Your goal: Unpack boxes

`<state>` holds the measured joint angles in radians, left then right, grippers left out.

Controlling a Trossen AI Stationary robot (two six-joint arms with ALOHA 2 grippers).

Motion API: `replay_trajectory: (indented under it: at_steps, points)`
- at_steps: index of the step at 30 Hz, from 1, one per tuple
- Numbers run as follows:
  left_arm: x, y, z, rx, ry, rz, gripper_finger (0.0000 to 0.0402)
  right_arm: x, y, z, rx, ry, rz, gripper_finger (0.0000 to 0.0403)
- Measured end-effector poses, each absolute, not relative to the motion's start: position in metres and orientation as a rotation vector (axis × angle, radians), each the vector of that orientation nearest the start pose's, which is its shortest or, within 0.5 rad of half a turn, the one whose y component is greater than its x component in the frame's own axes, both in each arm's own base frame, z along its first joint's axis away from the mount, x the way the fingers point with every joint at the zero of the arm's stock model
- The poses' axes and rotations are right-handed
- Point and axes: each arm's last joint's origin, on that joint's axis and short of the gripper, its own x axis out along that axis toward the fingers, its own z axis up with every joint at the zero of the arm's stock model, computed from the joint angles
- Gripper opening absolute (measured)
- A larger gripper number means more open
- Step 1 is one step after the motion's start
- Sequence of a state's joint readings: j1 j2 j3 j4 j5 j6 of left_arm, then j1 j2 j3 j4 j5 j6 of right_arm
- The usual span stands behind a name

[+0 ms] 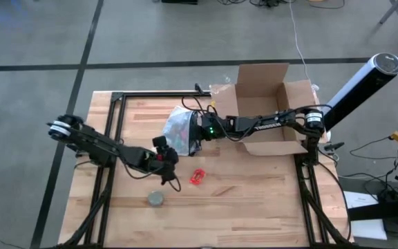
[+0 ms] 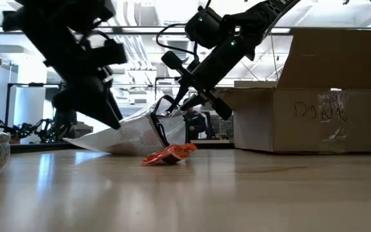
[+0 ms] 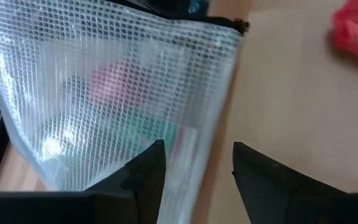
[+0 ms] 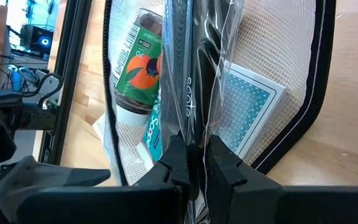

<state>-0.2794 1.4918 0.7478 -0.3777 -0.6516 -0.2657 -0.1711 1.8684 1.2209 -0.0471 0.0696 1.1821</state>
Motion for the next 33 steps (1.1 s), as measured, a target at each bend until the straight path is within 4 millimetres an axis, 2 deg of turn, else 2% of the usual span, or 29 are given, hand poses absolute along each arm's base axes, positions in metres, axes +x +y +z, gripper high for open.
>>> replay_trajectory:
  at_steps: [4,9,11,24,33]
  points:
    - [0.266,-0.051,0.160,0.257,0.953,0.482,0.0130,0.397,-0.071,0.194,1.163,0.476,-0.615,0.0017]
    - [0.278,-0.051,0.163,0.213,0.938,0.452,0.0032,0.397,-0.071,0.194,1.162,0.475,-0.616,0.0015]
    - [0.282,-0.052,0.167,0.202,0.922,0.440,0.0010,0.397,-0.071,0.194,1.159,0.475,-0.616,0.0014]
    - [0.299,-0.063,0.199,0.238,0.813,0.330,0.0000,0.399,-0.075,0.198,1.182,0.435,-0.580,0.0014]
    - [0.289,-0.059,0.194,0.186,0.893,0.460,0.0001,0.399,-0.075,0.198,1.173,0.436,-0.577,0.0014]
